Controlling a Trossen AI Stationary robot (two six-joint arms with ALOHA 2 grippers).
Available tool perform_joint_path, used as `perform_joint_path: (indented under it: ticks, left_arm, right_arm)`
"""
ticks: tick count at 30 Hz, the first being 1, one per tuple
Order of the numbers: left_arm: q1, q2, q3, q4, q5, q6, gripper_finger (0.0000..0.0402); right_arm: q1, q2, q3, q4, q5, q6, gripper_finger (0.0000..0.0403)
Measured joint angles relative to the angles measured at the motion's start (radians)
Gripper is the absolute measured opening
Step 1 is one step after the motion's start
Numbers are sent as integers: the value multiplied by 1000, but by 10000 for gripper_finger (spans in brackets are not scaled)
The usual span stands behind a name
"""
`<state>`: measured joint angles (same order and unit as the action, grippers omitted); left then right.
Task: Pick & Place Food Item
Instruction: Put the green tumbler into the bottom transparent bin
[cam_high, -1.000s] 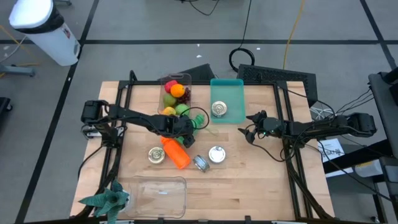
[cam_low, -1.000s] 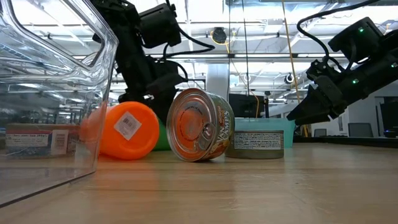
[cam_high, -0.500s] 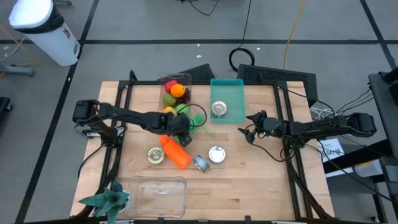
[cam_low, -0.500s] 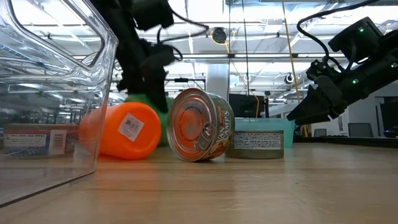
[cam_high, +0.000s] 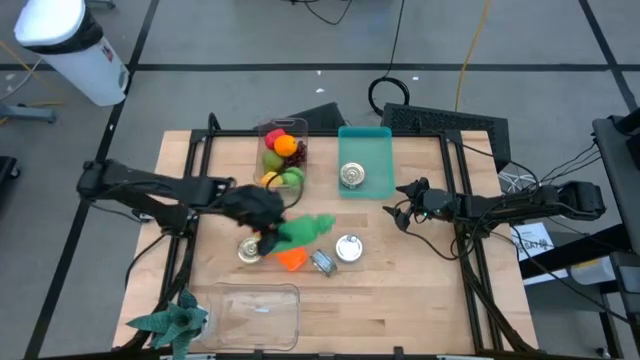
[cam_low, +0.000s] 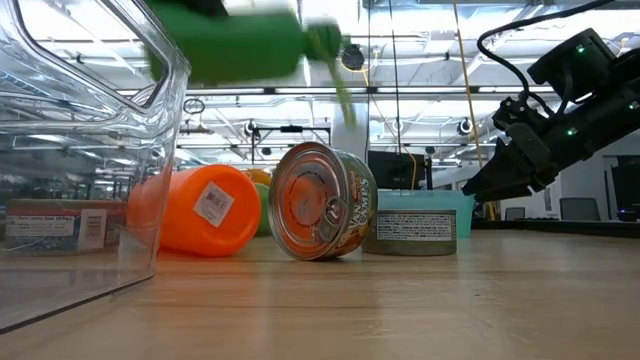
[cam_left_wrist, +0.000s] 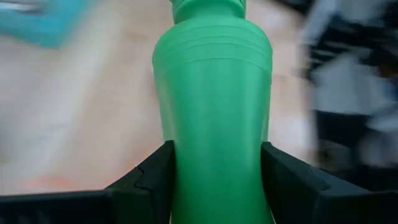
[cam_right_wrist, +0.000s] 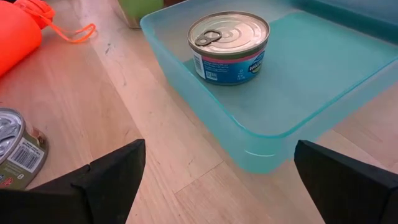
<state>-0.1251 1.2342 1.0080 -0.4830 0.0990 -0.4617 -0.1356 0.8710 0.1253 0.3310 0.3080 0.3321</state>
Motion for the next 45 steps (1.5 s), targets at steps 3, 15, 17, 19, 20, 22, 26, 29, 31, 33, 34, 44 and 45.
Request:
perform_joint_path:
  ticks: [3, 15, 17, 19, 20, 22, 26, 29, 31, 33, 34, 44, 45]
  left_arm:
    - [-101, -59, 2, 1, 29, -87, 197]
    - [-623, -25, 2, -1, -294, -616, 204]
    - [-683, 1, 2, -2, -347, -664, 204]
    - [-733, 24, 2, -2, -389, -693, 204]
    - [-751, 36, 2, 2, -399, -703, 204]
    - [-773, 64, 2, 12, -401, -710, 204]
    - [-784, 108, 2, 23, -314, -722, 204]
    - [-780, 121, 2, 19, -251, -735, 205]
    - [-768, 121, 2, -17, -240, -786, 205]
    - [-755, 121, 2, -49, -241, -834, 210]
    - [-751, 122, 2, -59, -243, -843, 215]
    - [-750, 121, 2, -37, -238, -797, 296]
    - [-750, 121, 2, -38, -238, -797, 303]
  right_arm:
    - [0, 0, 0, 0, 0, 0, 393]
    - [0, 0, 0, 0, 1, -2, 393]
    - [0, 0, 0, 0, 1, -2, 393]
    - [0, 0, 0, 1, 1, -2, 393]
    - [0, 0, 0, 1, 1, -3, 393]
    - [0, 0, 0, 1, 1, -3, 393]
    - [0, 0, 0, 1, 1, -3, 393]
    - [0, 0, 0, 1, 1, 9, 393]
    - [0, 0, 0, 1, 0, 21, 393]
    - [0, 0, 0, 1, -4, 29, 393]
    - [0, 0, 0, 1, -9, 31, 393]
    - [0, 0, 0, 1, -26, 20, 393]
    - [0, 0, 0, 1, -26, 20, 393]
